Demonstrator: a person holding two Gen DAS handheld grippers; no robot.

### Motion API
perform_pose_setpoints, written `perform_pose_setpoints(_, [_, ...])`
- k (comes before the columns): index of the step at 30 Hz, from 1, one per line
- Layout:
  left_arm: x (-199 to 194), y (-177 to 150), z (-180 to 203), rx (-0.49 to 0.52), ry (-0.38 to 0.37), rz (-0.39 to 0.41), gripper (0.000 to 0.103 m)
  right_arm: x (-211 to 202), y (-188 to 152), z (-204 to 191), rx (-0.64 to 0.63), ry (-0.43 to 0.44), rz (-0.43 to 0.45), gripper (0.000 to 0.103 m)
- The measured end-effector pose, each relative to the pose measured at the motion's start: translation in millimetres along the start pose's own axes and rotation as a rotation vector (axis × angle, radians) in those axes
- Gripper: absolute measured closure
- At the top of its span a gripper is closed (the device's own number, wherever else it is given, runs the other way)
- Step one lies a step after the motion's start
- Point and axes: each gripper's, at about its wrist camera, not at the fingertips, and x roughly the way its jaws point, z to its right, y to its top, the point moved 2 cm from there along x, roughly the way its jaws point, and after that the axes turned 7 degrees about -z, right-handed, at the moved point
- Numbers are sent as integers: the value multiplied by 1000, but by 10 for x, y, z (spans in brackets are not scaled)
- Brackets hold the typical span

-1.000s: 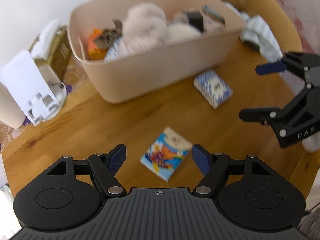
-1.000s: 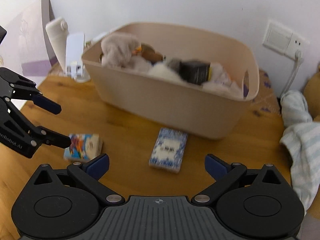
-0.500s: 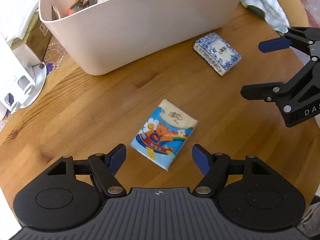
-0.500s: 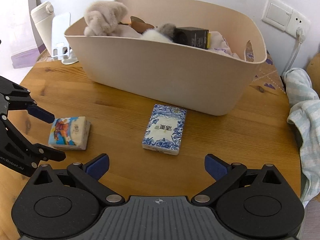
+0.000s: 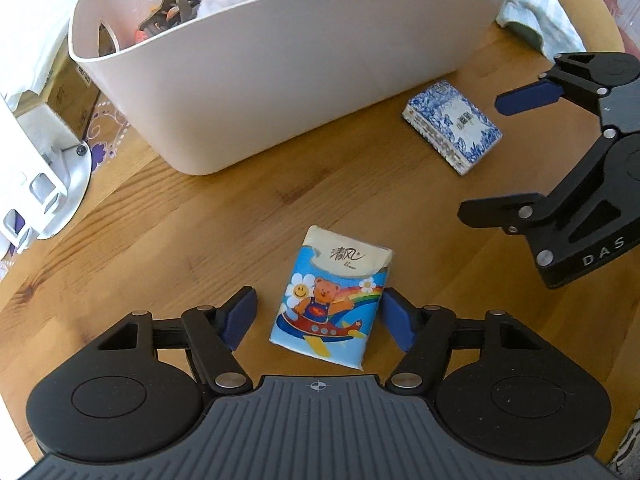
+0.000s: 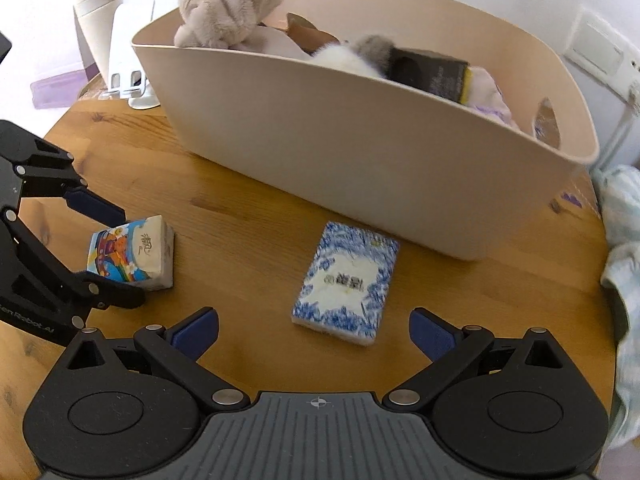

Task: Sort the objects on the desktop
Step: 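Grasp the cartoon tissue pack with the left tool while the right tool grasps the blue-white tissue pack, then carry both tissue packs over the basket and open both tools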

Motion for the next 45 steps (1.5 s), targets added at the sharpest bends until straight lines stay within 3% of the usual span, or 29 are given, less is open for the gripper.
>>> perform_pose_setpoints(4, [-16,20,-65,-21,-9,10,37,14,51,8,-21,15,38,3])
perform_pose_setpoints(8, [-35,34,-141,-52,-19,27,43,59,99,-12,-54,3,35,15])
perform_pose_setpoints(12, [-62,28,-194,-63,-26,39,55,68,106,30,-33,16,26,38])
perform_pose_setpoints(24, [-190,-160,-332,-58,-43,36,57,0,-27,108,80,35,15,59])
perform_pose_setpoints(31, [-186,-146,-222,-56,-26,53,57,-106,-73,187,184,31,66,60])
perform_pose_setpoints(39, [-297,-234,-232,-45,-67,70,57,-428,-209,176,234,53,135,60])
perform_pose_setpoints(45, [-511,-320,-242,-50,-68,122,57,-677,-293,189,284,72,207,60])
